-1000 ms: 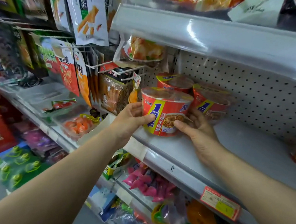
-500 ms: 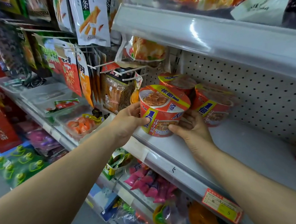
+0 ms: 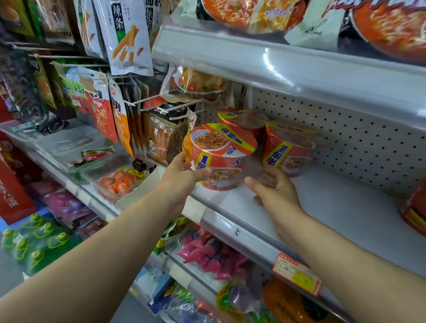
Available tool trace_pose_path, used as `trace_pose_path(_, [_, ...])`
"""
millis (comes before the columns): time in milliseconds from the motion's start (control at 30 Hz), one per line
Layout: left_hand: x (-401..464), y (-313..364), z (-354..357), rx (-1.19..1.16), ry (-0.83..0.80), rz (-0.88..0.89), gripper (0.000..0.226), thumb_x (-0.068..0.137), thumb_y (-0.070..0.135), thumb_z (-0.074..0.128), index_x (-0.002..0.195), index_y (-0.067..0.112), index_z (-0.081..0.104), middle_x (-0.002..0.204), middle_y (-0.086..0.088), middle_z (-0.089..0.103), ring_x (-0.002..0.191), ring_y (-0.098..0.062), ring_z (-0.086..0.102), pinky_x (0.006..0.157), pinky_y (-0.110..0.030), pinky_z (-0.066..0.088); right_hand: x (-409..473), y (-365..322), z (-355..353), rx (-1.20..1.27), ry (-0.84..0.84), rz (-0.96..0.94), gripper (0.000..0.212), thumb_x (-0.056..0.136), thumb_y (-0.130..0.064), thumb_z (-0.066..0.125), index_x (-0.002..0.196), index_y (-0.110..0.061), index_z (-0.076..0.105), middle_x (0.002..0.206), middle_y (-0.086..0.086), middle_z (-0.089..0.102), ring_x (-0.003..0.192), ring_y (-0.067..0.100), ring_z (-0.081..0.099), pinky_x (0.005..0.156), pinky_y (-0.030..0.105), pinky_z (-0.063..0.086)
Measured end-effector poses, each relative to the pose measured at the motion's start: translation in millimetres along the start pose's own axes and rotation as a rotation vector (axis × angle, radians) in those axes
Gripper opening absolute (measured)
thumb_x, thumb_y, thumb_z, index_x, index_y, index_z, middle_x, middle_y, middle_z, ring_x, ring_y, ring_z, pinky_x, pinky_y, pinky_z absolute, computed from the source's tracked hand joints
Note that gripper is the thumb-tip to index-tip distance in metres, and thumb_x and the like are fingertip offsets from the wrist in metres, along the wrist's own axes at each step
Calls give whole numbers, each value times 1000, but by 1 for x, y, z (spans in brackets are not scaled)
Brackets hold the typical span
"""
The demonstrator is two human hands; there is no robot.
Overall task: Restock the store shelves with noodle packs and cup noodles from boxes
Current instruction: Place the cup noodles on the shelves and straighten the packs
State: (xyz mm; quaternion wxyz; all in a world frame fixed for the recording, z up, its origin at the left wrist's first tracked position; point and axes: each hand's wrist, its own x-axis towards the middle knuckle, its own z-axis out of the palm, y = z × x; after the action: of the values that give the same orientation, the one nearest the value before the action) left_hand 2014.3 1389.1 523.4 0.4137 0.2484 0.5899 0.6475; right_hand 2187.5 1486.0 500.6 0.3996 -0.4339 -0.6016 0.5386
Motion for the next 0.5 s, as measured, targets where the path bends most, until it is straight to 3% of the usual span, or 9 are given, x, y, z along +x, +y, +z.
trace_pose_path(67, [-17, 2, 8, 11, 33, 9, 86, 88, 5, 74, 157, 16, 24, 148, -5, 44, 116, -15, 47, 107, -39, 37, -15, -4, -8, -23, -8, 26, 53, 88, -21, 78, 135, -22, 54, 129, -5, 55, 109, 6, 58, 105, 41, 50])
trace_pose_path(167, [-45, -4, 24, 25, 68, 19, 78, 88, 6, 74, 153, 13, 31, 113, 5, 56, 97, -7, 54, 100, -33, 37, -40, -7, -23, -44, -24, 44, 57, 90, -24, 76, 141, -21, 51, 134, -5, 51, 116, 10, 56, 109, 43, 48])
trace_pose_path(300, [-95, -23, 53, -38, 74, -22, 63, 86, 10, 77, 141, 15, 46, 133, -8, 54, 114, -23, 59, 101, -39, 50, -84, -14, -59, -11, -11, 64, 55, 91, -25, 74, 141, -23, 50, 135, -7, 50, 119, 12, 55, 110, 42, 46])
trace_pose_path(500, [-195, -57, 125, -179, -24, -114, 31, 91, 4, 69, 116, 18, 59, 118, -12, 54, 86, -17, 59, 85, -34, 54, -169, -15, -151, -9, 43, 81, 52, 93, -25, 72, 140, -19, 52, 133, -7, 51, 112, 10, 57, 106, 39, 49])
